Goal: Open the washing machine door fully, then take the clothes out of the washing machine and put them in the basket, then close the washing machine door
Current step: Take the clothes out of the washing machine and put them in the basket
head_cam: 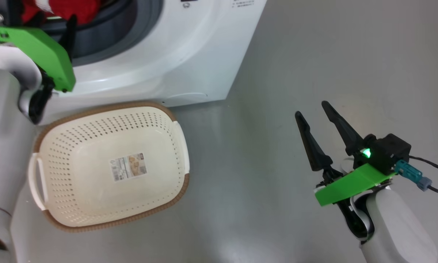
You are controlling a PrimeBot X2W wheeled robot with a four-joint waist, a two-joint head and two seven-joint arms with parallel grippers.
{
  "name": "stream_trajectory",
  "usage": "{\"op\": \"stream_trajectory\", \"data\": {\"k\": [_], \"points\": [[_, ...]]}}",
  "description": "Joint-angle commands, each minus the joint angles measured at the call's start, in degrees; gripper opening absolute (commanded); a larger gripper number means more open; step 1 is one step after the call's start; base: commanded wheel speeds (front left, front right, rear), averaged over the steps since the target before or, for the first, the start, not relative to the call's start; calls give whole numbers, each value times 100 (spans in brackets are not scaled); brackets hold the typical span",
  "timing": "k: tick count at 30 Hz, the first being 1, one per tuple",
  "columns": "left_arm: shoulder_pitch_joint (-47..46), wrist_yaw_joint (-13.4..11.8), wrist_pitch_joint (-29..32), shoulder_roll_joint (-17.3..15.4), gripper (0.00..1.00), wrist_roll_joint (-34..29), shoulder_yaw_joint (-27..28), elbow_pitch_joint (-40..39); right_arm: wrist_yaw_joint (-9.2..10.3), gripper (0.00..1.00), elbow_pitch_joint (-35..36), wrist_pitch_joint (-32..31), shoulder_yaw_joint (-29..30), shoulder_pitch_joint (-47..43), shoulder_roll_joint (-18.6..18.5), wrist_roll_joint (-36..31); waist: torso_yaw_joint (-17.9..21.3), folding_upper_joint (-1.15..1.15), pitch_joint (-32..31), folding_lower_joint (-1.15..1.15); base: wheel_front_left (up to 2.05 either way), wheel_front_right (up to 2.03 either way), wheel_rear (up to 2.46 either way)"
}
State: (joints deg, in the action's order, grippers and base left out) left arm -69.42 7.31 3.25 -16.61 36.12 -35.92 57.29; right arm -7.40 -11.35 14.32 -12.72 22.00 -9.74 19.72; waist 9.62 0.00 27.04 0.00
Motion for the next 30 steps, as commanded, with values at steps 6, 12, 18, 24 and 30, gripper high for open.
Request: {"op": "stream_trajectory", "data": {"k": [6,12,18,24,30], "points": [[-611,18,233,-411,100,319,-238,248,-9,100,139,68,-281,227,82,-93,266,0,377,0,0,0,0],[-878,18,304,-569,100,548,-512,415,-9,100,137,68,-388,332,147,-95,390,0,548,0,0,0,0],[-1043,18,250,-643,100,639,-724,581,-9,100,119,68,-440,382,189,-81,483,0,644,0,0,0,0],[-1148,18,182,-693,100,837,-895,694,-9,100,155,68,-481,442,231,-69,572,0,750,0,0,0,0],[-1218,18,113,-737,100,1009,-1062,773,-9,100,164,68,-485,467,263,-80,603,0,800,0,0,0,0]]}}
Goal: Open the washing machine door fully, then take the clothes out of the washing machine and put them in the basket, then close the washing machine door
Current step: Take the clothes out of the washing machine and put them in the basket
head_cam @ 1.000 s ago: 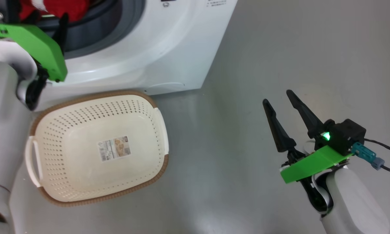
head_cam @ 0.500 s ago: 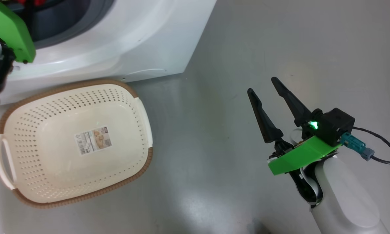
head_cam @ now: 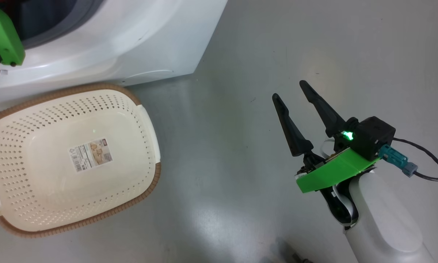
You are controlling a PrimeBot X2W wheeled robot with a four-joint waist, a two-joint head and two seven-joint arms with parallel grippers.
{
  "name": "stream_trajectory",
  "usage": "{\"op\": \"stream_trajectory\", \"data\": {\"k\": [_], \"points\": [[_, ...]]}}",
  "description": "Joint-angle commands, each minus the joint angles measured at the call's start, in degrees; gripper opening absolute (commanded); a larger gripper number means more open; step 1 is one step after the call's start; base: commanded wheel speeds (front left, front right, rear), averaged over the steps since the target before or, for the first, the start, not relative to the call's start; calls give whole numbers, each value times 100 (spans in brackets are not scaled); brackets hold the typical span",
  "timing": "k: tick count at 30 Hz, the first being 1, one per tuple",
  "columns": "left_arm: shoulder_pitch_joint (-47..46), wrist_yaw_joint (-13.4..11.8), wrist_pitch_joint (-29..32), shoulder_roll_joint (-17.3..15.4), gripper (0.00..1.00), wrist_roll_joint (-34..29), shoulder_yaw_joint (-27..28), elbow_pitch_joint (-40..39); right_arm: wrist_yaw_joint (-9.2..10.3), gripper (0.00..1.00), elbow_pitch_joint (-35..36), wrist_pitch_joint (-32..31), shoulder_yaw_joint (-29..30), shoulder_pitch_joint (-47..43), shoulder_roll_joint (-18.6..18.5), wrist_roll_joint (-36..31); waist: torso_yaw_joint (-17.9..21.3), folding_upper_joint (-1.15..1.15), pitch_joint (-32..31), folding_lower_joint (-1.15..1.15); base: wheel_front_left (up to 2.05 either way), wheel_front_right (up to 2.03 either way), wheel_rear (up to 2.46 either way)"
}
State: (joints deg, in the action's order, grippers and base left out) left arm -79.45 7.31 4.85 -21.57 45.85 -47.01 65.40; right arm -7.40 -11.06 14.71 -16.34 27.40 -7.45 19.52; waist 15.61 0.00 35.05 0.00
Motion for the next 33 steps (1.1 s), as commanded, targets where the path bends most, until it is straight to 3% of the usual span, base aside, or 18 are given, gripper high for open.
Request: {"op": "stream_trajectory", "data": {"k": [1,2,3,6,12,26,33], "points": [[-219,18,-68,-241,92,63,19,-29,-9,100,136,29,-120,-73,36,-63,4,0,-2,0,0,0,0],[-221,18,-96,-239,62,95,-4,-31,-9,100,137,29,-116,-73,37,-66,3,0,-4,0,0,0,0],[-224,18,-126,-240,44,123,-30,-30,-9,100,137,29,-112,-71,36,-68,0,0,-8,0,0,0,0],[-222,18,-179,-230,0,212,-123,-51,-9,100,129,29,-99,-53,33,-72,-12,0,-27,0,0,0,0],[-174,18,-339,-198,0,439,-283,-131,-9,100,108,29,-76,-25,18,-76,-68,0,-93,0,0,0,0],[468,18,-1601,-77,0,1177,-405,-431,-9,100,68,29,129,-244,-163,-61,-435,0,-628,0,0,0,0],[840,18,-1913,-111,0,1452,-392,-671,-9,100,75,29,189,-411,-233,-54,-576,0,-896,0,0,0,0]]}}
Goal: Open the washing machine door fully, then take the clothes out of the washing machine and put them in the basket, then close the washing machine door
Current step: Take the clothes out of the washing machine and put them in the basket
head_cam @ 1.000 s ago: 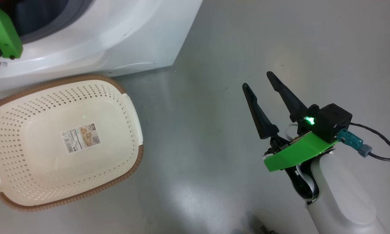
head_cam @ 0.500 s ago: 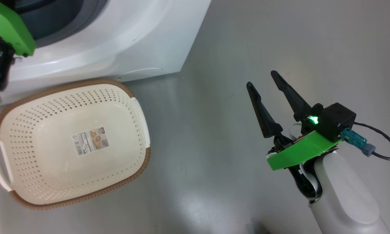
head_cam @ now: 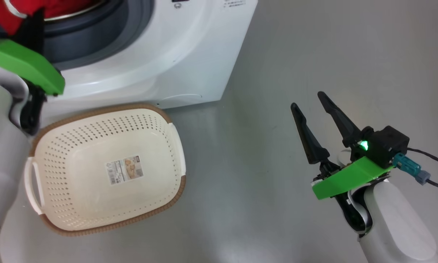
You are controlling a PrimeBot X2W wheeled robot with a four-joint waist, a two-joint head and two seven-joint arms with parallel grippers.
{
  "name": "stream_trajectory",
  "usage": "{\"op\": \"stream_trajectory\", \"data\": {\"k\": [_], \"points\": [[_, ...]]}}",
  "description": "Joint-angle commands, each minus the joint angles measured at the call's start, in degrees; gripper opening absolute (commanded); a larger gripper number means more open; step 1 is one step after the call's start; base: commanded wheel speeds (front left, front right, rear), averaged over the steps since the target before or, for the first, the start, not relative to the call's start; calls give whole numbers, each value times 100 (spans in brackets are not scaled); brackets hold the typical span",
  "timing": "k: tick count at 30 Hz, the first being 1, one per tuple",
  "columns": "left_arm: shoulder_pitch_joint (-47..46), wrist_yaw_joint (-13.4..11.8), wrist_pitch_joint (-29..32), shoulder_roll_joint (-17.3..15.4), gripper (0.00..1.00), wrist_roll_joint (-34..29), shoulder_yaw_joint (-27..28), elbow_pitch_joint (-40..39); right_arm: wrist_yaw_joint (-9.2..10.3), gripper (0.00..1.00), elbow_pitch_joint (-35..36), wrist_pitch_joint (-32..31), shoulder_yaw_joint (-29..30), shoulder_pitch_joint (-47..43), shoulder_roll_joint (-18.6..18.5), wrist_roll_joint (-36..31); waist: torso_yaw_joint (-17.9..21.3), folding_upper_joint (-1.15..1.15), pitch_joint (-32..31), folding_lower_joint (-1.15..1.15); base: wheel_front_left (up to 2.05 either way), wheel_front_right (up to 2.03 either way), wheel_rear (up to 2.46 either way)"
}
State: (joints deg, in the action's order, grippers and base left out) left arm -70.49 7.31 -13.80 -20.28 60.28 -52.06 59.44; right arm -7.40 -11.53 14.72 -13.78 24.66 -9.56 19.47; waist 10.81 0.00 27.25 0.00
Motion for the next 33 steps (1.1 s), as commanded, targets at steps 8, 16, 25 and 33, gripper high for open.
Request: {"op": "stream_trajectory", "data": {"k": [8,16,25,33], "points": [[446,18,-117,-370,0,-224,724,-710,-9,100,137,28,53,-353,-146,-34,-303,0,-405,0,0,0,0],[1586,18,-118,-208,0,-1123,2172,-1717,-9,100,113,28,138,-542,-251,1,-479,0,-723,0,0,0,0],[3131,18,-119,98,0,-2111,3595,-3402,-9,100,142,28,238,-721,-384,32,-648,0,-963,0,0,0,0],[4107,18,-119,256,0,-2608,4214,-4784,-9,100,161,28,295,-812,-440,43,-730,0,-1066,0,0,0,0]]}}
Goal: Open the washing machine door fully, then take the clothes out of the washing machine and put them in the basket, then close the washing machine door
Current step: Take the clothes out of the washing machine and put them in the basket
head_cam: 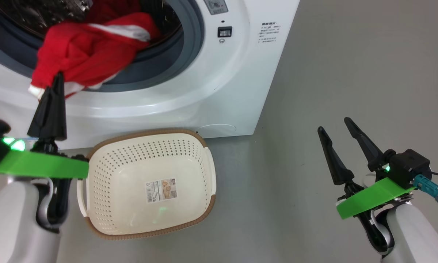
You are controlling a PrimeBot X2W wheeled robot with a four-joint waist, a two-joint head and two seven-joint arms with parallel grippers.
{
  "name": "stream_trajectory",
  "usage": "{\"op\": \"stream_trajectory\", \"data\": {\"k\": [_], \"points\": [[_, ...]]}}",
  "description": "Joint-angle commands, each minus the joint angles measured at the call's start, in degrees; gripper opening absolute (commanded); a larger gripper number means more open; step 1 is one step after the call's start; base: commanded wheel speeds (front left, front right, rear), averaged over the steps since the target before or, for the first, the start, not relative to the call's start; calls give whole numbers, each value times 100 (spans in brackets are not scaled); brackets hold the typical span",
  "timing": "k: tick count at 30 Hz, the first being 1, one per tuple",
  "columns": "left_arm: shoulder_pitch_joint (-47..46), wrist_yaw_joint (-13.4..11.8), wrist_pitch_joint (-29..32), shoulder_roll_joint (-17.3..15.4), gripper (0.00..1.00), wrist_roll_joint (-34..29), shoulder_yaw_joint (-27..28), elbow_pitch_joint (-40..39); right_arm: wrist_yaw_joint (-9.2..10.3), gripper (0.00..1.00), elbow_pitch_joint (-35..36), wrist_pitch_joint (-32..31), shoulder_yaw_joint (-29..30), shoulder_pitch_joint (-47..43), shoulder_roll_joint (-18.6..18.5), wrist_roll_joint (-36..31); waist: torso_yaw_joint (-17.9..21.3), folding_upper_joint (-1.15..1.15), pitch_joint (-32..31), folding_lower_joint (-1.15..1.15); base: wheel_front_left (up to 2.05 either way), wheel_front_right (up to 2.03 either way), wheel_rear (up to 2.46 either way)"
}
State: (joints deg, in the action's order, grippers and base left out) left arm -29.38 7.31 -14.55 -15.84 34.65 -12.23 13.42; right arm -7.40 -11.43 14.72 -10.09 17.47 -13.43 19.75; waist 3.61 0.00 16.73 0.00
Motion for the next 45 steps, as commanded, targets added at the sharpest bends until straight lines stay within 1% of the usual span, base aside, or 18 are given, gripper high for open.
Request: {"op": "stream_trajectory", "data": {"k": [1,8,14,17,20,24,30,35,41,45], "points": [[106,18,-44,-163,0,-73,303,-350,-9,100,155,28,-75,-100,-54,14,-12,0,-26,0,0,0,0],[848,-47,-44,-67,0,-291,611,-1476,-9,100,203,28,-35,-150,-71,5,-55,0,-30,0,0,0,0],[1207,-137,-33,-59,0,-370,605,-1899,-9,100,215,28,-24,-141,-76,3,-71,0,6,0,0,0,0],[1325,-156,15,-44,0,-366,539,-1819,-9,100,221,28,-40,-117,-67,-3,-59,0,44,0,0,0,0],[1351,-130,19,-21,0,-350,425,-1488,-9,100,227,28,-68,-70,-49,-3,-30,0,97,0,0,0,0],[1275,-73,2,86,0,-307,201,-810,-9,100,235,28,-98,-7,-14,-9,23,0,203,0,0,0,0],[951,-9,-32,212,0,-378,-126,449,-9,100,254,28,-108,82,47,-25,109,0,410,0,0,0,0],[546,13,-42,321,0,-354,-273,1466,-9,100,285,28,-107,169,100,-39,191,0,584,0,0,0,0],[159,16,-43,338,0,-273,-674,2529,-9,100,309,28,-132,246,167,-61,313,0,766,0,0,0,0],[-99,16,-44,311,0,-201,-941,3103,-9,100,323,28,-163,309,204,-76,393,0,900,0,0,0,0]]}}
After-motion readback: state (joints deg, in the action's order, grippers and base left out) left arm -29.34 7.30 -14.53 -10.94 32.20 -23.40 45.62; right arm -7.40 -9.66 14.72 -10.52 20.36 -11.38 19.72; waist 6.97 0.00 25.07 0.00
